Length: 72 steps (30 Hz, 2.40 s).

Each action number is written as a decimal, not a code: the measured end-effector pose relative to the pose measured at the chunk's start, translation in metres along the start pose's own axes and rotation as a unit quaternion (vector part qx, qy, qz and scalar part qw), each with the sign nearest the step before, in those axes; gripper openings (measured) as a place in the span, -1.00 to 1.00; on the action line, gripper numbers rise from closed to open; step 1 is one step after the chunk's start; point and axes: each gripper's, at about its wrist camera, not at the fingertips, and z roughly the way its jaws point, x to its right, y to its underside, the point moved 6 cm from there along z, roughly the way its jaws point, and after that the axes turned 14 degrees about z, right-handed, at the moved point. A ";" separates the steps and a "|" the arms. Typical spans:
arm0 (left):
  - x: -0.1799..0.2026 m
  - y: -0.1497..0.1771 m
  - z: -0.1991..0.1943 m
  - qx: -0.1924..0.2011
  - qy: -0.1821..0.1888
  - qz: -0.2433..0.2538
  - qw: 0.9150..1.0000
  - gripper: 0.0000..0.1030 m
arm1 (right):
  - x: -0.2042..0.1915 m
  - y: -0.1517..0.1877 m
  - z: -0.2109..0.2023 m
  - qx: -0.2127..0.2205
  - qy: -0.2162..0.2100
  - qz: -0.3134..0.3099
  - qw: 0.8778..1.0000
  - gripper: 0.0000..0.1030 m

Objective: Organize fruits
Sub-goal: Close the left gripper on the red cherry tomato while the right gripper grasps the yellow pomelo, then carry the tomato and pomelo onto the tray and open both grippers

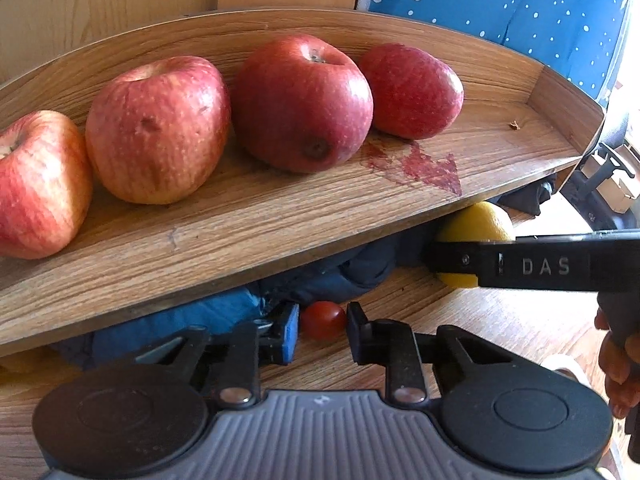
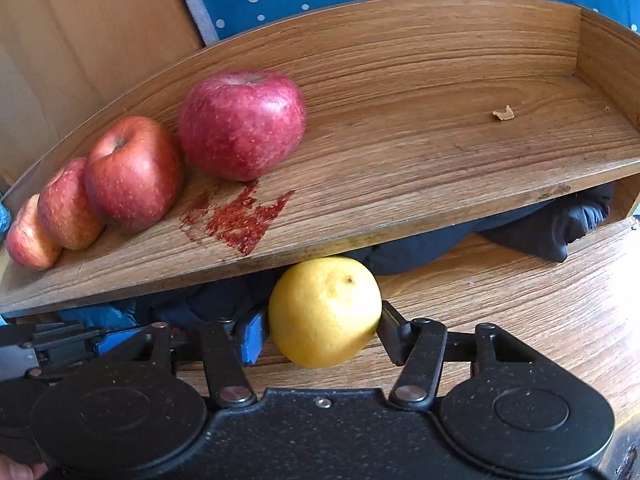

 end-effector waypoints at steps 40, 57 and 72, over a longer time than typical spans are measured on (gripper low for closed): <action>0.013 0.086 -0.128 0.014 -0.091 -0.108 0.990 -0.49 | -0.027 0.079 -0.107 -0.012 -0.118 -0.093 0.989 0.13; 0.003 0.135 -0.146 -0.008 -0.087 -0.174 0.981 -0.49 | -0.055 0.127 -0.104 -0.069 -0.144 -0.158 0.974 0.13; -0.002 0.138 -0.138 -0.025 -0.074 -0.177 0.981 -0.49 | -0.057 0.144 -0.095 -0.095 -0.132 -0.173 0.971 0.13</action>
